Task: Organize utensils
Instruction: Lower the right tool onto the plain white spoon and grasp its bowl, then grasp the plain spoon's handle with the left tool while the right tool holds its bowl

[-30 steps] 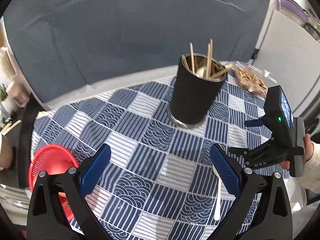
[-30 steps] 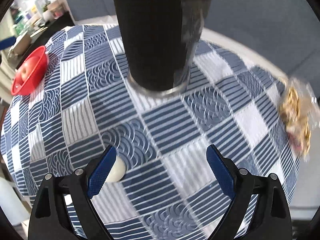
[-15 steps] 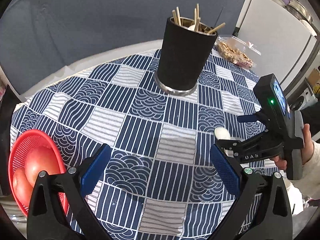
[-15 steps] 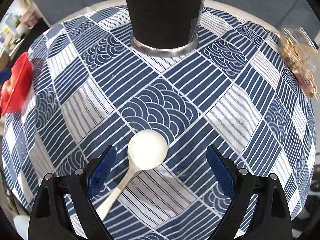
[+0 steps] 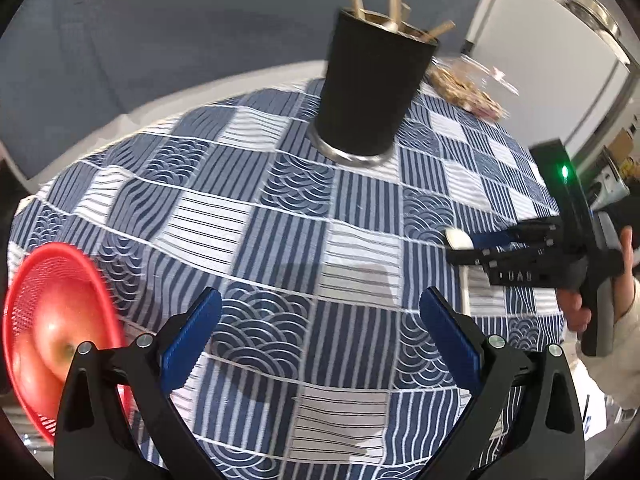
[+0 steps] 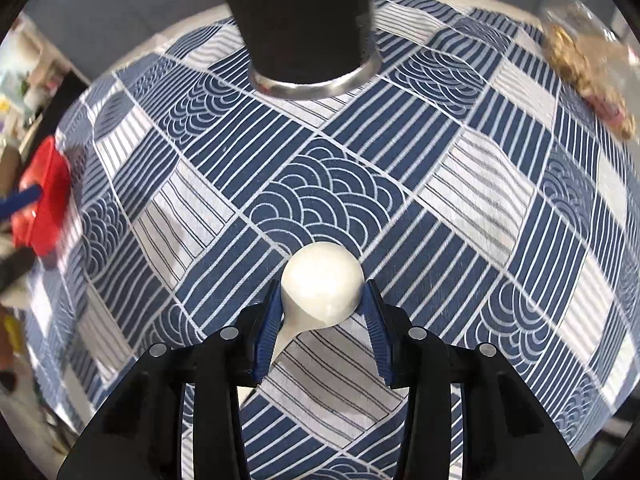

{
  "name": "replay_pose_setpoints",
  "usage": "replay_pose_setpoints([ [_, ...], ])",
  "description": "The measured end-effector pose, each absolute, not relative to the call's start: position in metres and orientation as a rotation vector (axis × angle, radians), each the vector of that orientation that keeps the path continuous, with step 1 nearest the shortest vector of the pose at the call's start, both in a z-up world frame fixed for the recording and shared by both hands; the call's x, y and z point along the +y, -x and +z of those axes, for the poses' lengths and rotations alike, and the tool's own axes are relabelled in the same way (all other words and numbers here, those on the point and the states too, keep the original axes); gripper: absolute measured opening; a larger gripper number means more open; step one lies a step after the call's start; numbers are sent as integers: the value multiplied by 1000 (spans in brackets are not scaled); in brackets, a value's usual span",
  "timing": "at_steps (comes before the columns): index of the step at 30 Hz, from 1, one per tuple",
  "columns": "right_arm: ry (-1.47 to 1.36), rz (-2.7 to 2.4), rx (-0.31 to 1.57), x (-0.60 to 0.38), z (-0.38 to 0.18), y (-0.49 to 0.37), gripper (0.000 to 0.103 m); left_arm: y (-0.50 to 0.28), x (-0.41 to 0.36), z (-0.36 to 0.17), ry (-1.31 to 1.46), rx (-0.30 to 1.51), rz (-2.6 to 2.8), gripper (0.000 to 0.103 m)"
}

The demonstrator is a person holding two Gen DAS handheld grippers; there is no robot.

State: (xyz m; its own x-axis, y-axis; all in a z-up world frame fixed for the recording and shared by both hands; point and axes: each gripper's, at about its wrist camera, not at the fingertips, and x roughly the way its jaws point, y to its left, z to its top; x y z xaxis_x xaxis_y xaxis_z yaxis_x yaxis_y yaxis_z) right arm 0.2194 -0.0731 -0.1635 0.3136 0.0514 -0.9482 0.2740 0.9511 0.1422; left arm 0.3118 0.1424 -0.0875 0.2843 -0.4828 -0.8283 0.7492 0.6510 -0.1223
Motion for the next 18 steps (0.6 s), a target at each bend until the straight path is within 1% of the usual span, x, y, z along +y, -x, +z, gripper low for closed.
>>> replay_pose_setpoints([
  [8,-408,-125,1221,-84,-162,-223,38,-281,111,-109,-388,1021,-960,97],
  [18,-466,-93,1199,-92,-157,-224,38,-247,77,-133,-481,1072,-1073,97],
])
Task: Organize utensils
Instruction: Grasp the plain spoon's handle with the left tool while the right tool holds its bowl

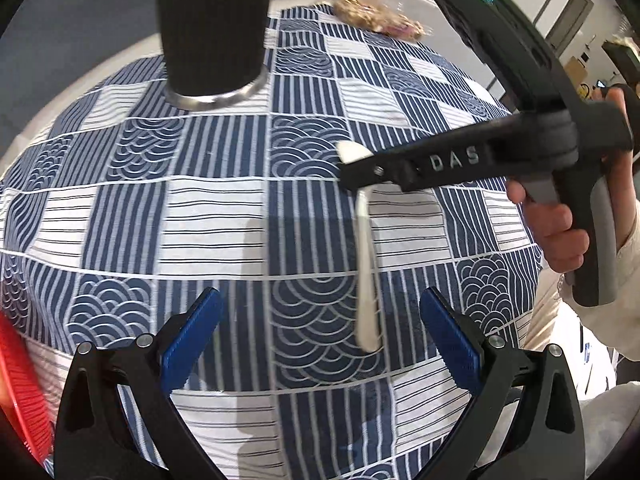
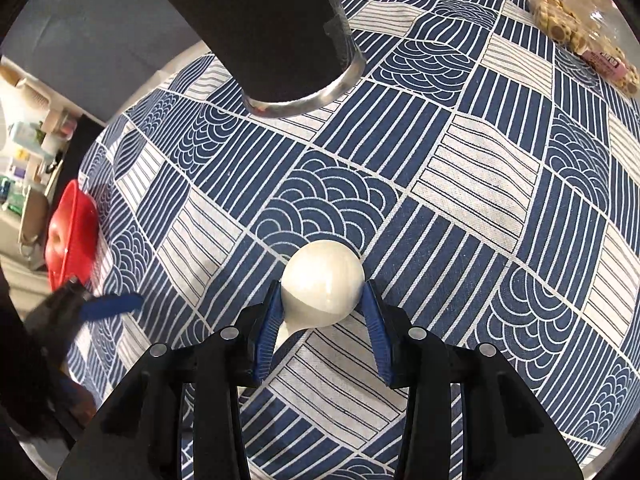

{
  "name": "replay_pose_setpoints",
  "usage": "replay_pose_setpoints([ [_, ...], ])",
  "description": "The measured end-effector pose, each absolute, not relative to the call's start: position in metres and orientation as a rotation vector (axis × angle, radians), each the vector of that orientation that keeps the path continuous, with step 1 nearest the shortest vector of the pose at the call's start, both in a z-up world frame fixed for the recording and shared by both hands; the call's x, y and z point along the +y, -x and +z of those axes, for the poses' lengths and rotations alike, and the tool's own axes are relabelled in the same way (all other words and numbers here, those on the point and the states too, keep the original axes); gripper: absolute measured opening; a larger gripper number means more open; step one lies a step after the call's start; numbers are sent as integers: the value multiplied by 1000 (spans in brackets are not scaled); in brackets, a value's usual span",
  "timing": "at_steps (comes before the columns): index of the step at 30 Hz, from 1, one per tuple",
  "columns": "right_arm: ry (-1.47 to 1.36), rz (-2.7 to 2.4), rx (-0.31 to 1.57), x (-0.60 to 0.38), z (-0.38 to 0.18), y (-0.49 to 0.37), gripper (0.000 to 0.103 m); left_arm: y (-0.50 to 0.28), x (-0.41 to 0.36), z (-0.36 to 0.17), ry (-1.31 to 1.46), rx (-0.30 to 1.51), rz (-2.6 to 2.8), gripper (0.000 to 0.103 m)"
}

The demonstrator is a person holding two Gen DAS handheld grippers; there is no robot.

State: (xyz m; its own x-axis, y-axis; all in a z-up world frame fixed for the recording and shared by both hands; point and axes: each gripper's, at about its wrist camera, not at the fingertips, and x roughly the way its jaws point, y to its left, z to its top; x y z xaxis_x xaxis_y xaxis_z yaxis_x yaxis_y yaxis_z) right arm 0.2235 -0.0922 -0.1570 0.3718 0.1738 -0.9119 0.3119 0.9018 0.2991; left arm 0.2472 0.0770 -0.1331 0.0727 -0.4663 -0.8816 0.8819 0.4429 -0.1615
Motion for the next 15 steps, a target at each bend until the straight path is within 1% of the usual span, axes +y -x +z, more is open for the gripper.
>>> replay_pose_setpoints([
  [7,-516,-40,1181,-93,-155,-226,36,-245,65,-143,-478,1093,-1077,96],
  [8,-517,-39,1176,-93,-154,-226,36,-245,63,-145,-482,1091,-1078,91],
  [9,-519,-31,1172,-92,-154,-226,35,-245,62,-146,-493,1088,-1077,87],
  [11,-544,-7,1167,-92,-156,-227,35,-245,59,-152,-525,1092,-1054,72],
  [12,-549,-3,1167,-91,-157,-228,34,-244,59,-152,-530,1076,-1045,70],
  [13,-556,4,1166,-91,-159,-228,34,-244,57,-152,-530,1071,-1055,53],
  [14,-567,12,1161,-91,-159,-227,33,-244,57,-152,-529,1070,-1060,29],
  [15,-585,21,1155,-92,-159,-227,32,-244,56,-153,-535,1085,-1062,12],
])
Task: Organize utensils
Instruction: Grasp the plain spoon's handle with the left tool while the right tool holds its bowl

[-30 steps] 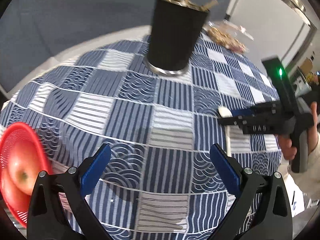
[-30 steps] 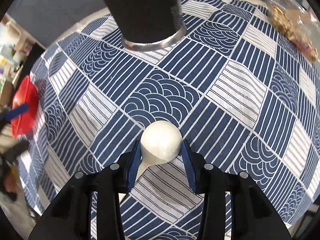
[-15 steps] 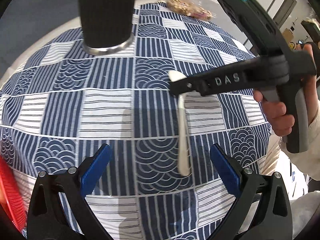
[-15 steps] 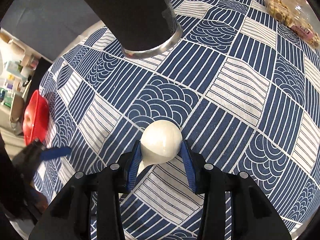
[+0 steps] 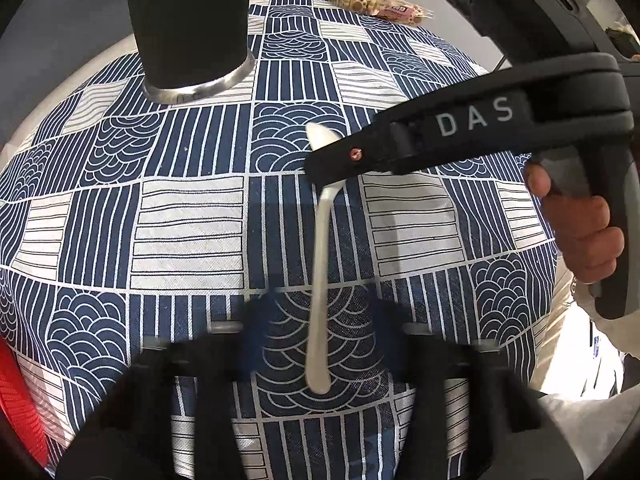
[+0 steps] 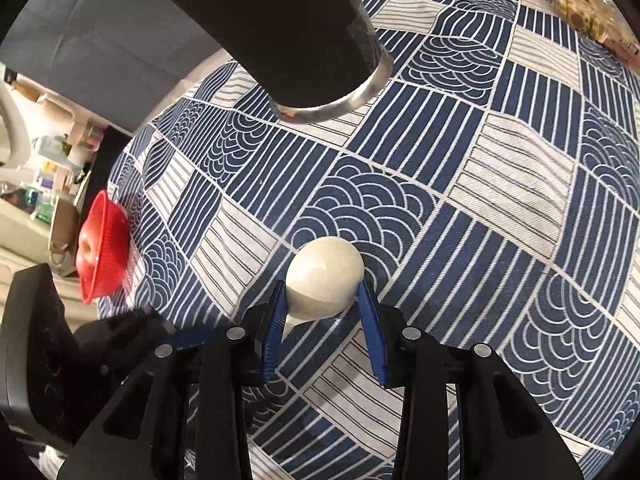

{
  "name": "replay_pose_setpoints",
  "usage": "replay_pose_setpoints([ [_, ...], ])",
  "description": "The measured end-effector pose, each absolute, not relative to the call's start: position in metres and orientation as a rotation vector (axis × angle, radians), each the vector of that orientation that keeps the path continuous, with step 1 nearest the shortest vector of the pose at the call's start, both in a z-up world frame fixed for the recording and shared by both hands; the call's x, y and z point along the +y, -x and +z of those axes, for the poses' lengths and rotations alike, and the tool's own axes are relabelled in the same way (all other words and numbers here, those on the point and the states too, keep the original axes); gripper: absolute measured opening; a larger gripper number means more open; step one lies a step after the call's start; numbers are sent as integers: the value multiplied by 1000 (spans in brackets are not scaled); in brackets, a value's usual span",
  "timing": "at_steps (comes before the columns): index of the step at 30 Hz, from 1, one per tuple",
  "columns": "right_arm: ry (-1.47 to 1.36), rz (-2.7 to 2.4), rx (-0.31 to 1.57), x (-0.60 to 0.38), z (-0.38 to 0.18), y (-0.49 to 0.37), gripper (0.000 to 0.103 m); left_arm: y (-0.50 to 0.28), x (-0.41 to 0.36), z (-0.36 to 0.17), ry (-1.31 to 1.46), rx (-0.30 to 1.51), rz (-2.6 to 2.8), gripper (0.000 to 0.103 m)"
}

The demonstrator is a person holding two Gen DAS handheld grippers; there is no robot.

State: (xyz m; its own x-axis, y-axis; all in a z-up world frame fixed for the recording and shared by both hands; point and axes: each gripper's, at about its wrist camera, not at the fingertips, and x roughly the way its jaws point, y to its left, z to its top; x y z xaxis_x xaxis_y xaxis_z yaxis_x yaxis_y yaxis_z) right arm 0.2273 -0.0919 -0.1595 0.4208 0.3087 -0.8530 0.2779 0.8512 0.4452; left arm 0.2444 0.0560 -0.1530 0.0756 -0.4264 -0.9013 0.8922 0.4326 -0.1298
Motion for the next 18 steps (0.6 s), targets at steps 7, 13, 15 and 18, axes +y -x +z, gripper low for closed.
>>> replay_pose_setpoints([
  [7,-630,49,1138,-94,-156,-226,18,-246,57,-144,-507,1091,-1071,7],
  [13,-666,36,1132,-96,-150,-223,15,-239,53,-132,-548,1058,-1084,9],
  [15,-655,27,1131,-95,-143,-220,15,-236,54,-127,-553,1042,-1092,9],
  [18,-644,6,1129,-95,-130,-217,15,-234,54,-119,-562,1021,-1103,10],
])
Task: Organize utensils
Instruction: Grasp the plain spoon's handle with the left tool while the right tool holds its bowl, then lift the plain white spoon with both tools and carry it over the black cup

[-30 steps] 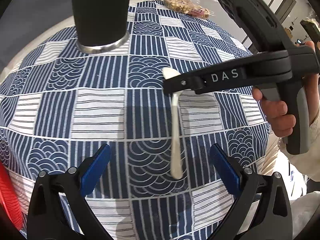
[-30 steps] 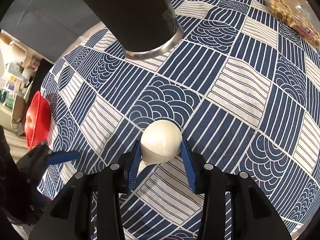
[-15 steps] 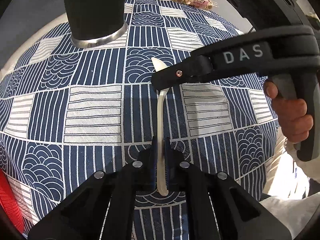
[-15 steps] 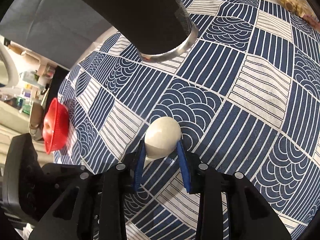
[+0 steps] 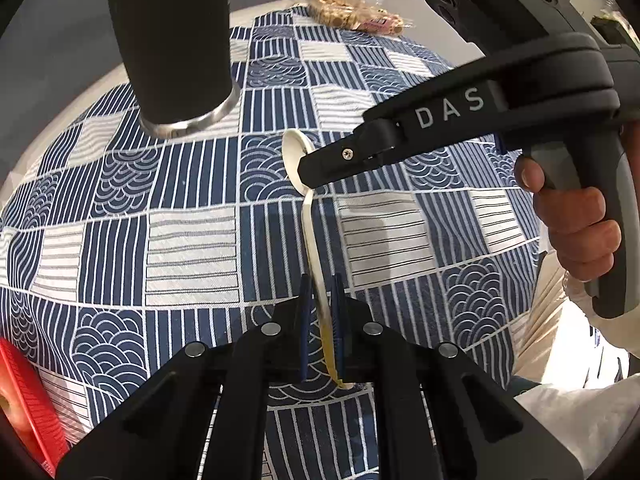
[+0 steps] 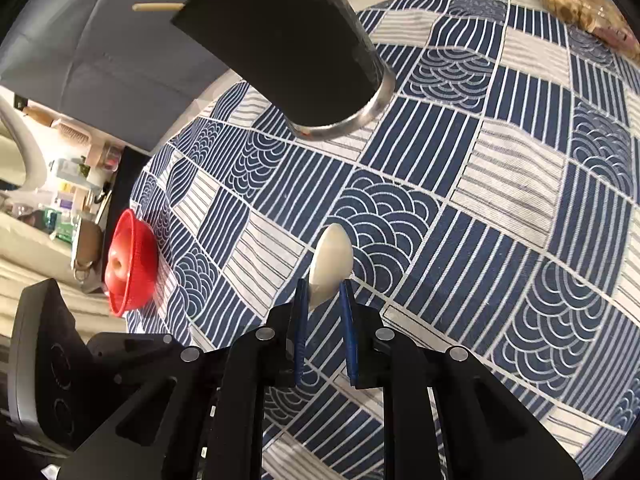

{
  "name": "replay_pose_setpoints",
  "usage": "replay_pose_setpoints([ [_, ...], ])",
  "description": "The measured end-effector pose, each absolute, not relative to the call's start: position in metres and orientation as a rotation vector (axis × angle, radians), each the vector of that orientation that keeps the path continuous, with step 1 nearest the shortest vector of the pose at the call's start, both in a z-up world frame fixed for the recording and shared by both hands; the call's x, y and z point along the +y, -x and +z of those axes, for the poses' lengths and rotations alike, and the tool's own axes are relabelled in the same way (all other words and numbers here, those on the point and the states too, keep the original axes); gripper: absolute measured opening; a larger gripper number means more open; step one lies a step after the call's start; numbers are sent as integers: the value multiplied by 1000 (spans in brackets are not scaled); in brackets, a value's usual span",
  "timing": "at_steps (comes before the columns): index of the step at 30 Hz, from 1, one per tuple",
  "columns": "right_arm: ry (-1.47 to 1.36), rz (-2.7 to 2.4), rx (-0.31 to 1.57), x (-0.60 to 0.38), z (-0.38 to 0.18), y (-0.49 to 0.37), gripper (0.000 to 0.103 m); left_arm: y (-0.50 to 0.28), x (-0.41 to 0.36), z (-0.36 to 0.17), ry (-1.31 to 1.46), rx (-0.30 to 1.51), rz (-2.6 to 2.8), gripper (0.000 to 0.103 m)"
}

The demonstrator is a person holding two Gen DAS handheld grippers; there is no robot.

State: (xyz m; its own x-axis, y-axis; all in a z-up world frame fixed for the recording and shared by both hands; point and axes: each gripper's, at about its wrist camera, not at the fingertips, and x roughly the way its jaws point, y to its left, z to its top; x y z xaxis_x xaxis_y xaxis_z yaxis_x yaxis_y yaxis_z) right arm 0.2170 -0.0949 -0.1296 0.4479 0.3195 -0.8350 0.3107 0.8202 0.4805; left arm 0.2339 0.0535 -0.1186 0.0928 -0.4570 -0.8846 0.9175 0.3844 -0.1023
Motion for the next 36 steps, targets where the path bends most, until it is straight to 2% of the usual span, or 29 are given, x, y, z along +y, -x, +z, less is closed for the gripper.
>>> replay_pose_setpoints([
  [17,-558,-105,990,-110,-16,-204,14,-226,45,-27,-561,775,-1185,10],
  [28,-431,-113,924,-124,60,-233,13,-240,18,30,-576,625,-1135,10],
  [30,-412,-95,904,-130,75,-241,11,-248,11,40,-559,604,-1120,11],
  [31,-407,-80,899,-133,81,-245,0,-251,9,44,-550,599,-1111,10],
  [33,-368,-78,870,-139,97,-255,0,-261,3,53,-529,602,-1109,5],
  [36,-358,-47,851,-149,110,-269,0,-262,-5,65,-531,544,-1106,5],
])
